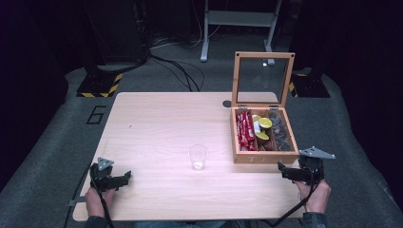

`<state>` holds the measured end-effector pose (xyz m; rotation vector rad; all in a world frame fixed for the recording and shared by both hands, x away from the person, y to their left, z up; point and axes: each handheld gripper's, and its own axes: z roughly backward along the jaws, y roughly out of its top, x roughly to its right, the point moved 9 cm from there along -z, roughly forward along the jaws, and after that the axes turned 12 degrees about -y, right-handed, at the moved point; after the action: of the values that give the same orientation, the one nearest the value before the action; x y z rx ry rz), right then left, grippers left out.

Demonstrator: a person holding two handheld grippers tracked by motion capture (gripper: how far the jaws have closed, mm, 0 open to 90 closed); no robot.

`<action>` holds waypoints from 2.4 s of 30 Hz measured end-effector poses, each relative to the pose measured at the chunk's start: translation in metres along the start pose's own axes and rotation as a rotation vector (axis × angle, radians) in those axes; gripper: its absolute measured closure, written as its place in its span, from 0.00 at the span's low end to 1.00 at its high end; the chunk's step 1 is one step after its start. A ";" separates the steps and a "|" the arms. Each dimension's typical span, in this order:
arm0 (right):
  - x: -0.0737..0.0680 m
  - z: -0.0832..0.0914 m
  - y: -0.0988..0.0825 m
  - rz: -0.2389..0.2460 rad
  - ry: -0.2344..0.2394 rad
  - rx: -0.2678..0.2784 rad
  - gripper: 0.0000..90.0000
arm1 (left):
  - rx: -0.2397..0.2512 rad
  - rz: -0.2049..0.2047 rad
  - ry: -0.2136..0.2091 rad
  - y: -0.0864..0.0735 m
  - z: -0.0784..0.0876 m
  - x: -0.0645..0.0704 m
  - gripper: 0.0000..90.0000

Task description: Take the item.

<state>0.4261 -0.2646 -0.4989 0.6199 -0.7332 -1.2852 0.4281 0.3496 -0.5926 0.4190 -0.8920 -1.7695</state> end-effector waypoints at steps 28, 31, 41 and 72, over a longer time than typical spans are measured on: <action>0.011 -0.043 0.044 -0.068 0.062 -0.048 0.43 | 0.000 0.001 -0.001 0.000 0.000 0.000 0.08; 0.011 -0.049 0.043 -0.066 0.049 -0.071 0.50 | -0.007 -0.005 -0.001 0.000 0.000 0.000 0.08; 0.015 -0.061 0.038 -0.085 0.016 -0.137 0.62 | 0.000 0.001 0.000 0.000 0.000 0.000 0.08; 0.015 -0.073 0.035 -0.059 -0.025 -0.150 0.84 | 0.001 0.001 -0.001 0.000 0.000 0.000 0.08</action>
<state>0.5061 -0.2722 -0.5159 0.5083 -0.6361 -1.3906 0.4280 0.3493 -0.5925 0.4185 -0.8937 -1.7688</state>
